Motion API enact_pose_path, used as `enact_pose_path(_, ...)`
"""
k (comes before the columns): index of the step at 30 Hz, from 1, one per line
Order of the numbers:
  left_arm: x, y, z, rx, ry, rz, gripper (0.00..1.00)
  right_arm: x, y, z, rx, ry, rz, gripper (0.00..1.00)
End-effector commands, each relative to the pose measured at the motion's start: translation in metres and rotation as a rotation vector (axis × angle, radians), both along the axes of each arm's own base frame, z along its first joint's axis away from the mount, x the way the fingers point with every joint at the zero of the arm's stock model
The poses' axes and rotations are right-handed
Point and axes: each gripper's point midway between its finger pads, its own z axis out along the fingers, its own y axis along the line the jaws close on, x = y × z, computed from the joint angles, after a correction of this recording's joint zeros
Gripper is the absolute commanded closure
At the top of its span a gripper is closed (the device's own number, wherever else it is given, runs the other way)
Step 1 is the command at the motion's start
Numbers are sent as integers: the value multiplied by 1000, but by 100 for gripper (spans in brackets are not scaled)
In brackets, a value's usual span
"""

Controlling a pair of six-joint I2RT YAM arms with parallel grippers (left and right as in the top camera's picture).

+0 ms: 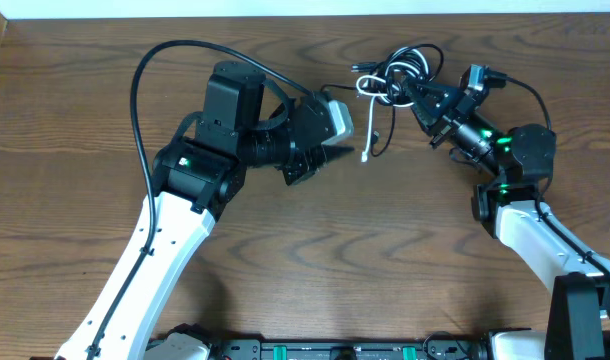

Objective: Untangle cables

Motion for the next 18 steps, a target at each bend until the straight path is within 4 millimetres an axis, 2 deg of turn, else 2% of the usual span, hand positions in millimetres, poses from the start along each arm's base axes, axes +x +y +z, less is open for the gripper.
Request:
enact_pose_path(1,-2,-2,6,-6,-39,-28,39,0,5,8,27,1,-4,99)
enact_pose_path(5,0,-3,9,-12,-54,-28,16,-4,13,8,26,-1,18,99)
enact_pose_path(8,3,-3,11,-14,-72,-21,13,-8,21,9,27,-7,39,99)
enact_pose_path(9,4,-2,11,-13,-80,-15,7,-10,24,10,28,-9,48,99)
enact_pose_path(18,15,-1,16,-5,-128,22,6,-24,49,10,25,-13,122,99)
